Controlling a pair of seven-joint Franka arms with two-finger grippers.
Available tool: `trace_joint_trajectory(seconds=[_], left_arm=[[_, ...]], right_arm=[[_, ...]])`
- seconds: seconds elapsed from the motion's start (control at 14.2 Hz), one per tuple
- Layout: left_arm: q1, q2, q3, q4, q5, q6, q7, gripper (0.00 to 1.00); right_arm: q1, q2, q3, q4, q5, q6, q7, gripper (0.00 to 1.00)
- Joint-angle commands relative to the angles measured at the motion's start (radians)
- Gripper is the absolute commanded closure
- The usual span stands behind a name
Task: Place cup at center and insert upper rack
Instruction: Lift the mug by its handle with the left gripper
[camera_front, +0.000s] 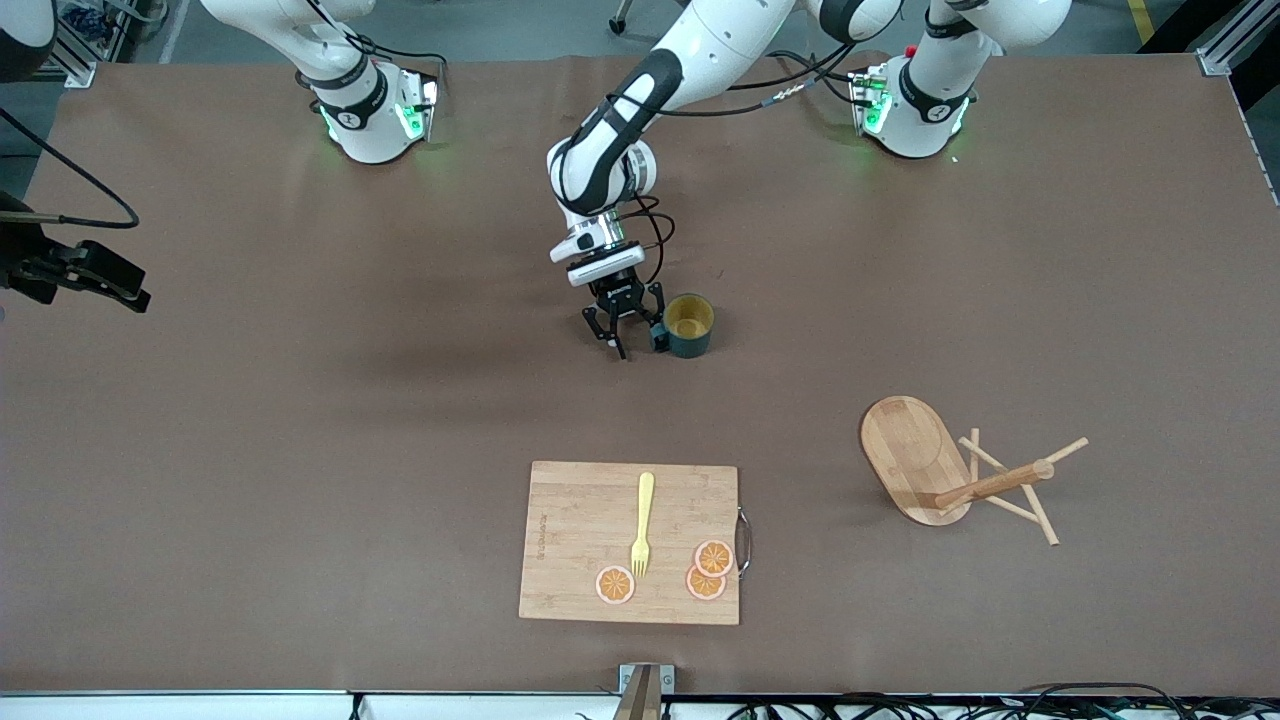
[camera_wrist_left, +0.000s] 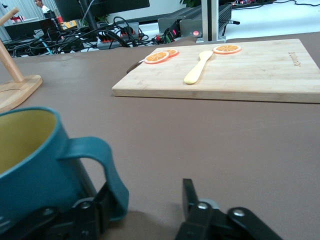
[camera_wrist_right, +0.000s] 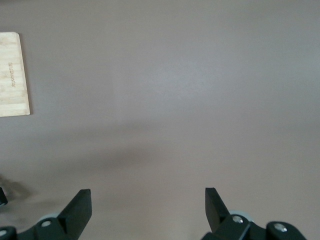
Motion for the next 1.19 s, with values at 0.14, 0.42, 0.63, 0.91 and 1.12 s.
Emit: trace_joint_trajectory(seconds=[0.14, 0.42, 0.63, 0.91, 1.12], left_arm=[[0.002, 0.016, 0.002, 0.027, 0.015, 0.007, 0.004, 0.61], [0.002, 0.016, 0.002, 0.025, 0.009, 0.007, -0.003, 0.90], [0.009, 0.004, 0.000, 0.027, 0.003, 0.007, -0.025, 1.00], [0.024, -0.014, -0.006, 0.079, -0.107, 0.012, 0.001, 1.00], [0.055, -0.060, -0.008, 0.123, -0.227, 0.022, 0.064, 1.00]], right_arm=[[-0.053, -0.035, 0.003, -0.028, 0.066, 0.014, -0.044, 0.00], [-0.044, -0.035, 0.008, -0.056, 0.050, 0.049, -0.077, 0.00], [-0.044, -0.045, 0.008, -0.059, 0.047, 0.040, -0.133, 0.00], [-0.046, -0.045, 0.008, -0.059, 0.049, 0.040, -0.133, 0.00], [-0.050, -0.043, 0.009, -0.059, 0.049, 0.040, -0.133, 0.00]])
